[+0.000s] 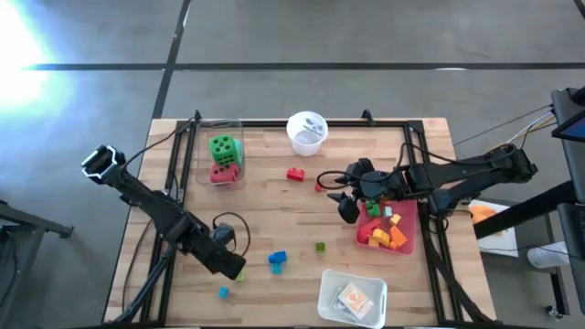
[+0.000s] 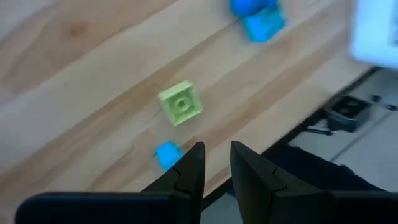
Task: Pick & Place Toys
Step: Put the light green game piece into the pink bin
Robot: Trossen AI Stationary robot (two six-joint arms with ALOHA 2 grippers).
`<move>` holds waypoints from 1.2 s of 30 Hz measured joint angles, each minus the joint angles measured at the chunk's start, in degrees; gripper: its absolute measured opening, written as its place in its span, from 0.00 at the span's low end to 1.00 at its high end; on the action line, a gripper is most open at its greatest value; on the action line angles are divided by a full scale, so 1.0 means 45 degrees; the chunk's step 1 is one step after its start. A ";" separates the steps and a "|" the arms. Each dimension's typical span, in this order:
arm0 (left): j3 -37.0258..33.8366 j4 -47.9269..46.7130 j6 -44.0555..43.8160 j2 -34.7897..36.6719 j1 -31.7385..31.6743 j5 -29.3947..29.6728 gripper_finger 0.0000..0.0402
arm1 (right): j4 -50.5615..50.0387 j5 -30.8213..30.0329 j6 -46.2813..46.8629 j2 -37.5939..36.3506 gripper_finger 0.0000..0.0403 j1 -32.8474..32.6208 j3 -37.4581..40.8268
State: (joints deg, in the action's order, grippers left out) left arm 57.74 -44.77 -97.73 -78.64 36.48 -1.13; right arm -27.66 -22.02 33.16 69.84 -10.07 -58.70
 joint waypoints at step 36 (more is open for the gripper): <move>-0.0005 0.1480 -0.1916 -0.3740 0.0255 0.0353 0.70 | -0.0194 0.0034 -0.0178 0.0000 0.64 -0.0010 0.0000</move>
State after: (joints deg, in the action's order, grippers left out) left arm 57.71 -38.11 -106.35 -95.47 37.63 0.46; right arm -28.53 -21.87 32.36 69.84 -10.11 -58.70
